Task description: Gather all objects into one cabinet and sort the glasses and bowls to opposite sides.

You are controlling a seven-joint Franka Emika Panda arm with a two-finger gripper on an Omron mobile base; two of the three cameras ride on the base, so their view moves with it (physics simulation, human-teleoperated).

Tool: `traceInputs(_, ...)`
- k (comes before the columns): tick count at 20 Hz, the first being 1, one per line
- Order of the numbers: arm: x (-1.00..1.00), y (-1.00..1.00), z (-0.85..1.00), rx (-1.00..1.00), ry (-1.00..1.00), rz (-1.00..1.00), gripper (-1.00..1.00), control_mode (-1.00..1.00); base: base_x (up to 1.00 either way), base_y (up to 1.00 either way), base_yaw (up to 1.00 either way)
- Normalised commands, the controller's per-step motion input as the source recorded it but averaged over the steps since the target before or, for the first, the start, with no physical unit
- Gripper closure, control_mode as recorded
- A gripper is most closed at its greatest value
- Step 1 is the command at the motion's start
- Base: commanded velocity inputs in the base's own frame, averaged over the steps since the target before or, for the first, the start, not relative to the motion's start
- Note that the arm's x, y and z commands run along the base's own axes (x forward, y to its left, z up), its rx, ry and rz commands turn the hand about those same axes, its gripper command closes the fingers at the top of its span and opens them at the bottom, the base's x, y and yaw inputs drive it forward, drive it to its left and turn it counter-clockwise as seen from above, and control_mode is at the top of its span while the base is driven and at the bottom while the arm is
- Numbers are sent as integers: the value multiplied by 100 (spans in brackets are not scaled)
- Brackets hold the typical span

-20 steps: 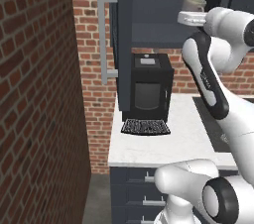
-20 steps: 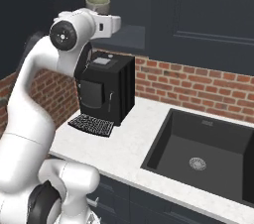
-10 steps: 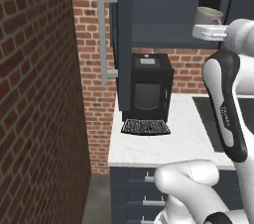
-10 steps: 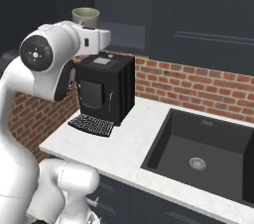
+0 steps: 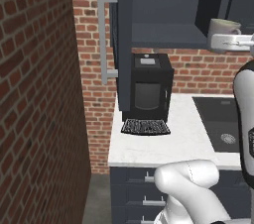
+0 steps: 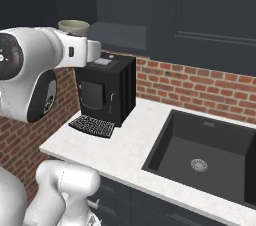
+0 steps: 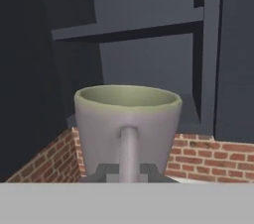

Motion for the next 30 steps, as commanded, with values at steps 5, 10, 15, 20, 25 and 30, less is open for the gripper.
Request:
traceInputs(5, 0, 2, -5, -2, 1, 0, 100, -100, 0, 0, 0)
traceInputs(10, 0, 3, -16, -3, 4, -1, 100, -100, 0, 0, 0)
traceInputs(15, 2, 0, -6, -3, 0, -3, 100, -100, 0, 0, 0)
traceInputs(20, 8, 0, -10, -3, 3, -7, 100, -100, 0, 0, 0)
traceInputs(25, 0, 0, -11, 0, 1, -5, 100, 100, -13, -7, -13)
traceInputs(30, 0, 0, 0, 0, 0, 0, 100, 100, -51, -32, -29)
